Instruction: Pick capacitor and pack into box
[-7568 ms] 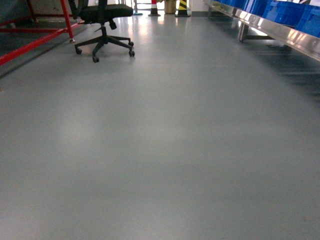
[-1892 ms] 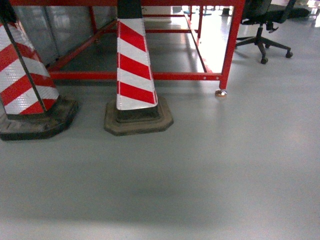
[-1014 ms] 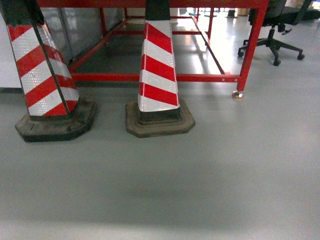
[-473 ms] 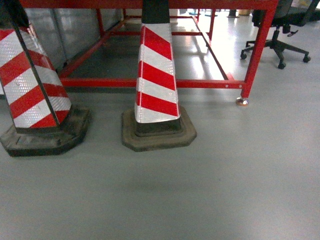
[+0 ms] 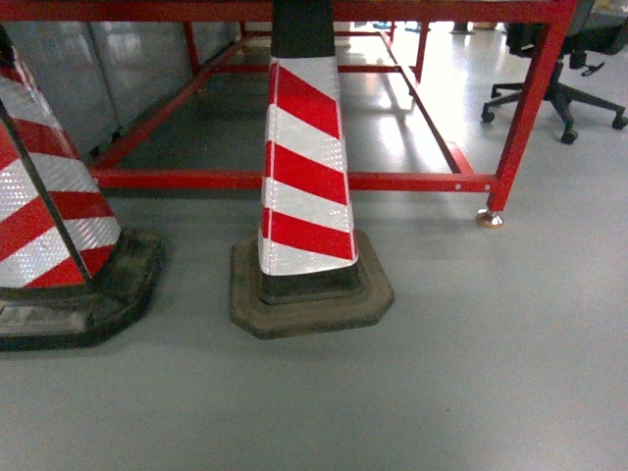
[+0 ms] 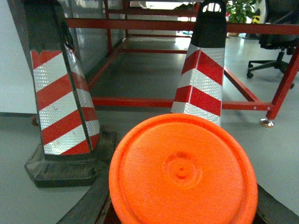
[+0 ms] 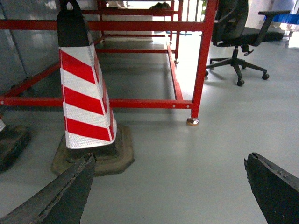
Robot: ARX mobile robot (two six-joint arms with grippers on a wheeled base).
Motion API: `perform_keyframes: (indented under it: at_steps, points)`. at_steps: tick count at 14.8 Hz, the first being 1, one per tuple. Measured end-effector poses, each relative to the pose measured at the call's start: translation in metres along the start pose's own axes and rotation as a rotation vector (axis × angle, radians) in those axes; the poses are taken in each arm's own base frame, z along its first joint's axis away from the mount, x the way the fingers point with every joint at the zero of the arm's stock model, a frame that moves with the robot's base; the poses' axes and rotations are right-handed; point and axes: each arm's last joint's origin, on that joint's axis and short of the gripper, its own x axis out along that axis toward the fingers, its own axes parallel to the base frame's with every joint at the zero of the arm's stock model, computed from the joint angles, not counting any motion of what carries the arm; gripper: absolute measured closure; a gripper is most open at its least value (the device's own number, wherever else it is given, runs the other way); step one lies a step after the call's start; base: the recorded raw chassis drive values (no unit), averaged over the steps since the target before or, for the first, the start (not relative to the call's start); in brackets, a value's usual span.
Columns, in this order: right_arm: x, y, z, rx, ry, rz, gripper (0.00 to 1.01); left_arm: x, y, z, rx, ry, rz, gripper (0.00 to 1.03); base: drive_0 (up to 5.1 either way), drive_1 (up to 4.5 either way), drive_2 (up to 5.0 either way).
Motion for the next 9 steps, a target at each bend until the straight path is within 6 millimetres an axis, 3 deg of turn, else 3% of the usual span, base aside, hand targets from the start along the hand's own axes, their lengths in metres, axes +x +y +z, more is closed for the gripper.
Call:
perform_keyframes:
  at_steps: [6,9]
  points:
    - [0.0000,0.0000,0.0000,0.000,0.000,0.000,0.03,0.0000,0.0000,0.0000,0.000,0.000,0.000,0.59,0.0,3.96,-4.0]
    - [0.0000,0.0000,0.0003,0.000,-0.003,0.000,0.03,0.0000,0.0000,0.0000,0.000,0.000,0.001,0.59,0.0,0.00,0.0]
